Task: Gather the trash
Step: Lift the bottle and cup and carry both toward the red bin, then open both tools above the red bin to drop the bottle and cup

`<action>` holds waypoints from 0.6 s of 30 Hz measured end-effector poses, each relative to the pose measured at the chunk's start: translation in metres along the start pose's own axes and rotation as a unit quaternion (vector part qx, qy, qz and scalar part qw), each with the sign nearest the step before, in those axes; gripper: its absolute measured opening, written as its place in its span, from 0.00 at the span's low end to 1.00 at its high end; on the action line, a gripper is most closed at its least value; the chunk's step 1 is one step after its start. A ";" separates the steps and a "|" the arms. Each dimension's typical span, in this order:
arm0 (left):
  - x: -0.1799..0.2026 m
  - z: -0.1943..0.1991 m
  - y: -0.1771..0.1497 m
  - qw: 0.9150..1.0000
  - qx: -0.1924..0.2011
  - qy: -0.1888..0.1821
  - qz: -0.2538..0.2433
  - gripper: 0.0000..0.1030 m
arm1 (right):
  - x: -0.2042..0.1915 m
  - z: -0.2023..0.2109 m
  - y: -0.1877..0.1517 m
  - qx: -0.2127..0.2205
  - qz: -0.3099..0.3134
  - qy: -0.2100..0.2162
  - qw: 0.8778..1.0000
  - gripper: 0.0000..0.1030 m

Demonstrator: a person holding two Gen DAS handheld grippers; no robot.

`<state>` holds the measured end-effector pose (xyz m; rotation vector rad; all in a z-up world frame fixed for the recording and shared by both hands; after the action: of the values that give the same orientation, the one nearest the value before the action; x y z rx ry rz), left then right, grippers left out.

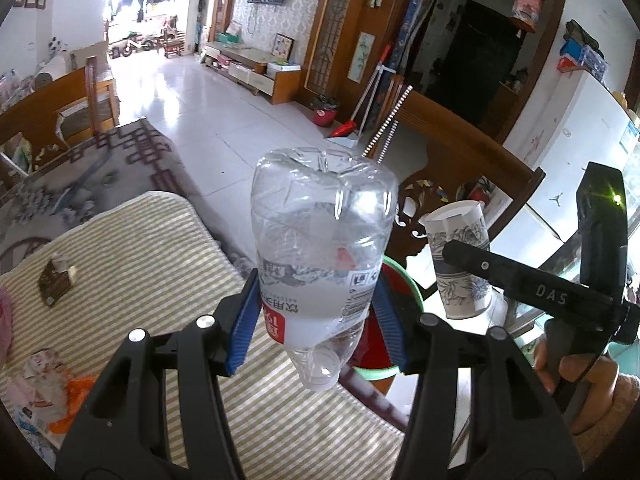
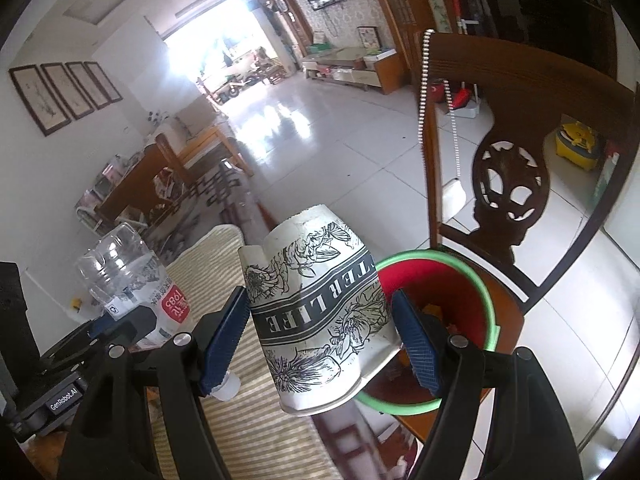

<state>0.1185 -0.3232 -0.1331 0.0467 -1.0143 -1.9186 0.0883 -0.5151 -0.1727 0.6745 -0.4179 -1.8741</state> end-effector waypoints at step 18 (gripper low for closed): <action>0.015 -0.104 -0.010 0.994 -0.101 -0.030 -0.001 0.56 | 0.060 -0.038 0.003 -0.045 -0.051 -0.028 0.997 0.73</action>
<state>0.1460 -0.3979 -0.2026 -0.1261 -0.8534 -2.0255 0.0971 -0.5707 -0.2166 0.5928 -0.3378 -1.9995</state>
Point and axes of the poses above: each gripper's, at about its wrist camera, not at the fingertips, and z roughly against the way its jaws point, x to its right, y to its top, the point moved 5 cm from there along -z, roughly the way its jaws point, and after that the axes turned 13 degrees about -y, right-handed, at the moved point
